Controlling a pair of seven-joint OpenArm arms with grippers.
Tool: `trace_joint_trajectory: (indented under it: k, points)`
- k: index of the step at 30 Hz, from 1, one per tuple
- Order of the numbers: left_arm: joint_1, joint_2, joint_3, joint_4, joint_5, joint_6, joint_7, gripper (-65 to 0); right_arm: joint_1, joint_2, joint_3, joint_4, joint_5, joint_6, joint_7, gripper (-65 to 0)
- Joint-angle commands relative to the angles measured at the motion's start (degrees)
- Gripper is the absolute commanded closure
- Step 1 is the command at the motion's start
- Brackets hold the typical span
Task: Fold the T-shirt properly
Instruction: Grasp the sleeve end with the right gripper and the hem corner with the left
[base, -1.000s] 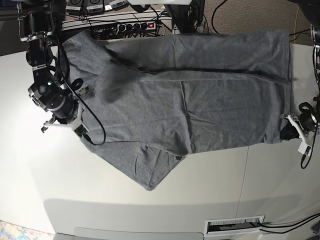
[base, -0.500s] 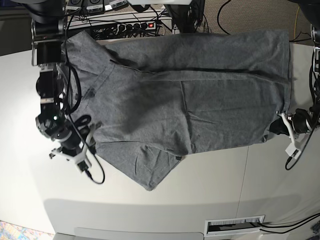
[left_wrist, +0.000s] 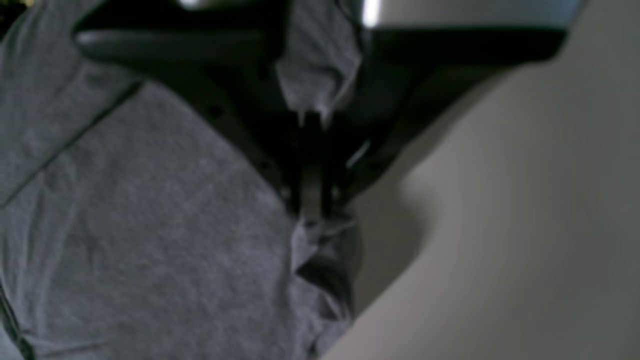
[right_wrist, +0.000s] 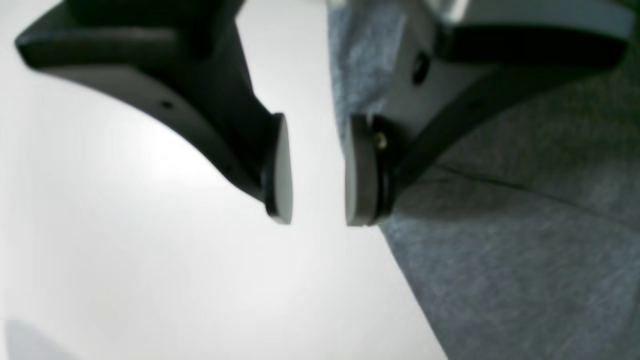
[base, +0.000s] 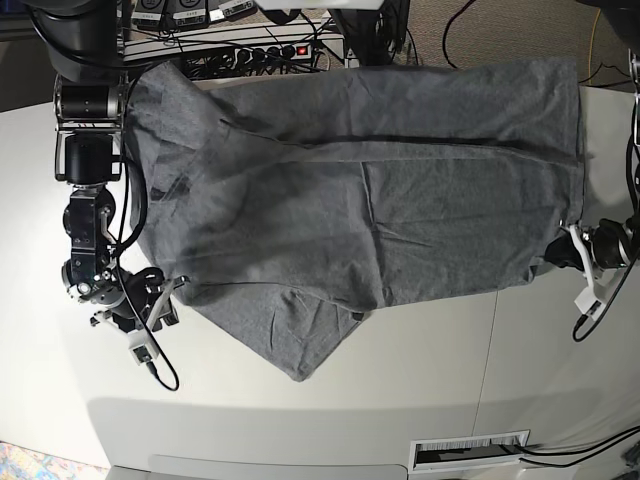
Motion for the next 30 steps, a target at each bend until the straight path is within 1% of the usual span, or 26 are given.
trace_joint_trajectory:
  k: [1, 5, 9, 12, 18, 22, 25, 26, 28, 30]
  points:
    - [-1.2, -1.8, -0.6, 0.8, -1.0, -0.3, -0.6, 0.0, 2.3, 0.6, 0.3, -0.1, 0.1, 0.1, 2.2, -19.0]
    - [-1.1, -2.0, -0.6, 0.8, -1.0, -0.3, -0.6, 0.0, 2.3, -0.3, 0.3, -3.4, -2.9, 0.1, 4.9, -19.0]
    - [-1.1, -2.0, -0.6, 0.8, -1.0, -0.3, -0.6, 0.0, 2.2, -1.4, 0.3, -4.7, -4.9, 0.3, 5.2, -19.0]
    - [-1.1, -2.0, -0.6, 0.8, -1.0, -0.3, -0.6, 0.0, 2.2, -2.1, 0.3, -5.4, -7.6, 0.3, 6.4, -19.0]
    - [-1.1, -2.0, -0.6, 0.8, -1.0, -0.3, -0.7, 0.0, 2.2, -2.6, 0.3, -9.5, -9.3, 0.3, 6.7, -19.0]
    - [-1.1, -2.0, -0.6, 0.8, -1.0, -0.3, -0.7, 0.0, 2.1, -2.6, 0.3, -12.8, -9.3, 0.3, 6.5, -18.9]
    - [-1.1, -2.0, -0.6, 0.8, -1.0, -0.3, -0.7, 0.0, 1.3, -2.6, 0.3, -13.0, -9.3, 0.3, 5.6, -18.8]
    - [-1.1, -2.0, -0.6, 0.8, -1.0, -0.3, -0.7, 0.0, 1.0, -2.6, 0.3, -12.9, -9.3, 0.3, 5.2, -17.5]
    - [-1.1, -2.0, -0.6, 0.8, -1.0, -0.3, -0.7, 0.0, 0.6, -2.6, 0.3, -12.9, -9.2, 0.8, 4.1, -9.3]
    - [-1.1, -2.0, -0.6, 0.8, -1.0, -0.3, -0.7, 0.0, 0.3, -2.6, 0.3, -12.9, -8.6, 2.4, 2.6, -2.1]
